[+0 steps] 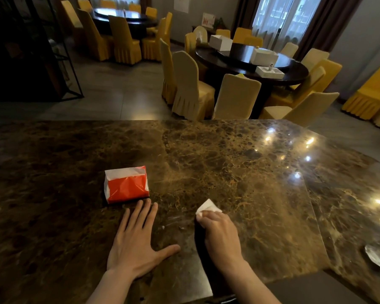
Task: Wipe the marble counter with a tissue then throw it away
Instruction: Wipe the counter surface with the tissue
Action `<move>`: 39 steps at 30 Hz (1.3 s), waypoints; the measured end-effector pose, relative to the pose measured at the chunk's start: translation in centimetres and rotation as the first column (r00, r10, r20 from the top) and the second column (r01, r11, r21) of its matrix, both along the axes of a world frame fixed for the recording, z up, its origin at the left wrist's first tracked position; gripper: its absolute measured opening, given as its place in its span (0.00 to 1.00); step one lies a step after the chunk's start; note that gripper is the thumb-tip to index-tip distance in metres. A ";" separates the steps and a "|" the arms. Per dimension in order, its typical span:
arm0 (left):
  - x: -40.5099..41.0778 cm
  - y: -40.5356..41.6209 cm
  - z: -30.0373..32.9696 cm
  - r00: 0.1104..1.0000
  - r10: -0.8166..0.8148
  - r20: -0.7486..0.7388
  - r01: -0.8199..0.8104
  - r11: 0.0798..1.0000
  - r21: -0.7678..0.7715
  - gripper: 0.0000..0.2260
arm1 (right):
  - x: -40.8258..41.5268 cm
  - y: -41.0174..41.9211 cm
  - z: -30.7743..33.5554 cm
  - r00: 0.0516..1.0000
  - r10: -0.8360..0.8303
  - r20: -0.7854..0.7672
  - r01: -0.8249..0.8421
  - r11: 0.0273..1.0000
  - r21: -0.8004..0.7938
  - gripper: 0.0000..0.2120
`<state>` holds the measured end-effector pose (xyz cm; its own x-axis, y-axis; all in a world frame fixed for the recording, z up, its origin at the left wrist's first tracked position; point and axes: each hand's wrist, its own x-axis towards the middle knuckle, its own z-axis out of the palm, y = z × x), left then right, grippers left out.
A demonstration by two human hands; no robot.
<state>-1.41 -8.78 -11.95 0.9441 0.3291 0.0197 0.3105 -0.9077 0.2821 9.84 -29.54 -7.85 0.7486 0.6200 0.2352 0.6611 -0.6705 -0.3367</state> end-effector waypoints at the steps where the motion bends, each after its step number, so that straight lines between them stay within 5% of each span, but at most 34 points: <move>1: 0.1 0.0 0.0 1.000 0.002 -0.001 -0.002 1.000 0.001 0.57 | -0.3 -0.2 0.1 0.999 0.047 -0.002 -0.047 0.999 -0.006 0.11; 5: 0.1 0.0 0.2 1.000 0.001 -0.009 -0.001 1.000 0.001 0.57 | 0.5 -2.0 0.4 0.995 0.098 -0.002 -0.098 0.992 -0.080 0.08; 11: -0.1 0.0 0.5 1.000 -0.005 -0.014 0.004 1.000 -0.015 0.58 | 2.5 -0.7 1.1 0.954 -0.278 -0.109 0.289 0.953 0.096 0.07; 23: -2.3 1.3 0.0 0.994 0.091 -0.063 -0.087 0.994 0.066 0.58 | -2.2 6.2 -0.4 0.952 0.302 -0.056 -0.300 0.953 0.034 0.08; 31: -2.5 1.1 0.1 0.996 0.077 -0.037 -0.076 0.996 0.040 0.57 | -0.2 3.1 0.8 0.988 -0.128 -0.082 0.133 0.989 0.061 0.06; 39: -2.5 1.1 0.0 0.994 0.071 -0.079 -0.065 0.995 0.078 0.55 | -2.6 6.0 0.1 0.971 0.232 -0.056 -0.231 0.973 0.024 0.08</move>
<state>-3.92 -7.65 -11.91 0.9191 0.3928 -0.0299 0.3913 -0.9014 0.1853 7.22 -23.56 -7.72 0.5979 0.7743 0.2073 0.7766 -0.4955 -0.3891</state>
